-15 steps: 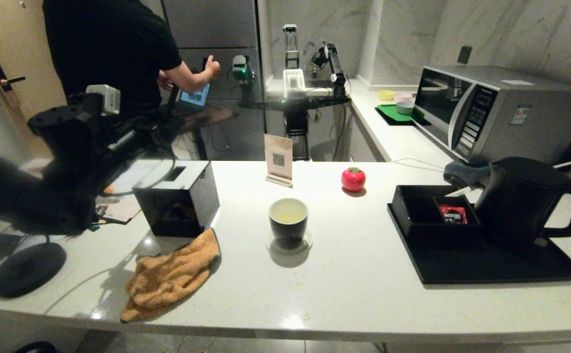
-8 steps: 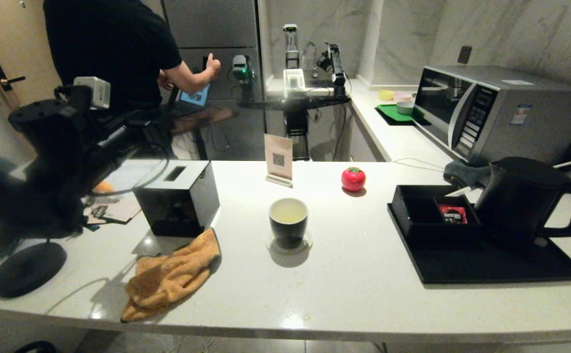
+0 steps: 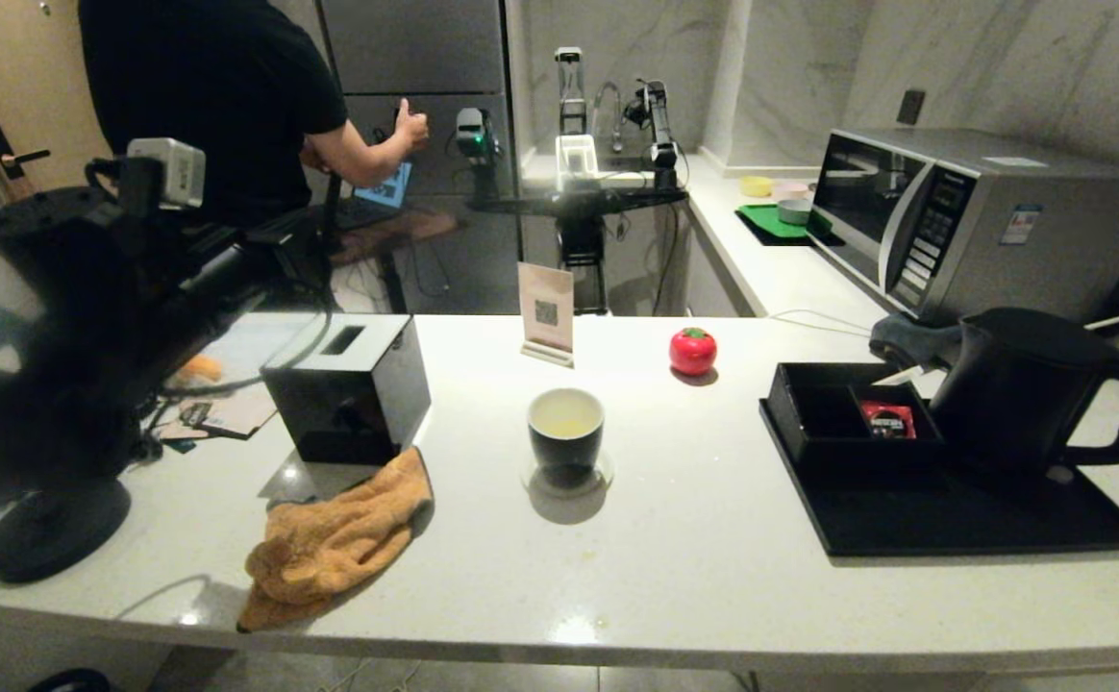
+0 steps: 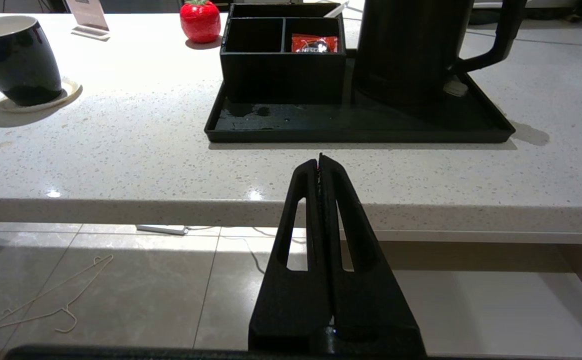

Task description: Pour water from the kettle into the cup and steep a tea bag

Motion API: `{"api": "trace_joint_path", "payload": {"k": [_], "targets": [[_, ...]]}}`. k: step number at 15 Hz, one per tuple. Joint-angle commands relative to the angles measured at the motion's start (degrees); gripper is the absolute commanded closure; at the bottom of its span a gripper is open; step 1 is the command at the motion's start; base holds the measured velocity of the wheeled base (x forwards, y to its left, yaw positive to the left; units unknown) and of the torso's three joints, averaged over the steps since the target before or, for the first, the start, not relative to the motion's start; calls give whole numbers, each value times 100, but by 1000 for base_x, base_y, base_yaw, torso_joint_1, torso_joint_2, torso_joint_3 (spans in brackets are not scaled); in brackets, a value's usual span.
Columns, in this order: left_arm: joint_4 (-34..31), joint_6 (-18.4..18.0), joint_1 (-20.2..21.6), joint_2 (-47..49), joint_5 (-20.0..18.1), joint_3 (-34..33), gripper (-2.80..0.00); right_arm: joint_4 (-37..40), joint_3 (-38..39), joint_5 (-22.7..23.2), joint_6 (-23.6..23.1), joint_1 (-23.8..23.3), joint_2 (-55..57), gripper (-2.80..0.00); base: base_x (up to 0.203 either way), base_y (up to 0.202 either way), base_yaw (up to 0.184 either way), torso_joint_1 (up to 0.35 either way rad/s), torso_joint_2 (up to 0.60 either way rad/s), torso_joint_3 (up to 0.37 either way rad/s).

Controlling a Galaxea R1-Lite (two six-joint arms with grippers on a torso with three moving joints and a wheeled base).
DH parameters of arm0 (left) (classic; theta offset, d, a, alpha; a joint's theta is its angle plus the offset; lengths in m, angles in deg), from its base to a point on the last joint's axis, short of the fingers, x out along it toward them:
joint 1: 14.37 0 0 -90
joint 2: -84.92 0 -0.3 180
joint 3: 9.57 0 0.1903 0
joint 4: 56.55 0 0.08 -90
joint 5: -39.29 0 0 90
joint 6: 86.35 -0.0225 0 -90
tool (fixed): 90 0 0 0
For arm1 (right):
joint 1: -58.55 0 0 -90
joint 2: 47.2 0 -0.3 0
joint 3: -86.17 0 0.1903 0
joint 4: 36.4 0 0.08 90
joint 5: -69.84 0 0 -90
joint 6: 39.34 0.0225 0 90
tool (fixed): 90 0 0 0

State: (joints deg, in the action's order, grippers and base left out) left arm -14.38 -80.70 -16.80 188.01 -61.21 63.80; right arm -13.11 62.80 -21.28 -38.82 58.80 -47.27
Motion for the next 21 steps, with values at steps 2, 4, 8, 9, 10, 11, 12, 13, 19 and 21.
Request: {"api": "trace_joint_path", "payload": {"k": [2,4,8,9,10,11,12,13,19,21], "targets": [[38,1,-86,-598,-36,-613,0,-1,0,-2,0,2,7,0,0,0,0,0,0,0],[38,-2,-91,-933,-40,-938,0,-1,0,-2,0,2,7,0,0,0,0,0,0,0],[-300,-2,-91,-1982,-56,-2061,0,-1,0,-2,0,2,7,0,0,0,0,0,0,0],[-543,-6,-91,-2351,-57,-2415,0,-1,0,-2,0,2,7,0,0,0,0,0,0,0],[-765,-17,-91,-2695,-57,-2723,0,-1,0,-2,0,2,7,0,0,0,0,0,0,0],[-1012,-34,-91,-3084,-57,-3041,0,-1,0,-2,0,2,7,0,0,0,0,0,0,0],[-1309,-48,-87,-3522,-55,-3313,0,-1,0,-2,0,2,7,0,0,0,0,0,0,0],[-1619,-65,-82,-3918,-56,-3521,0,-1,0,-2,0,2,7,0,0,0,0,0,0,0],[-3338,-334,-65,-6343,14,-4852,0,-1,0,-2,0,2,7,0,0,0,0,0,0,0],[-4159,-481,-61,-7024,19,-4955,0,-1,0,-2,0,2,7,0,0,0,0,0,0,0]]}}
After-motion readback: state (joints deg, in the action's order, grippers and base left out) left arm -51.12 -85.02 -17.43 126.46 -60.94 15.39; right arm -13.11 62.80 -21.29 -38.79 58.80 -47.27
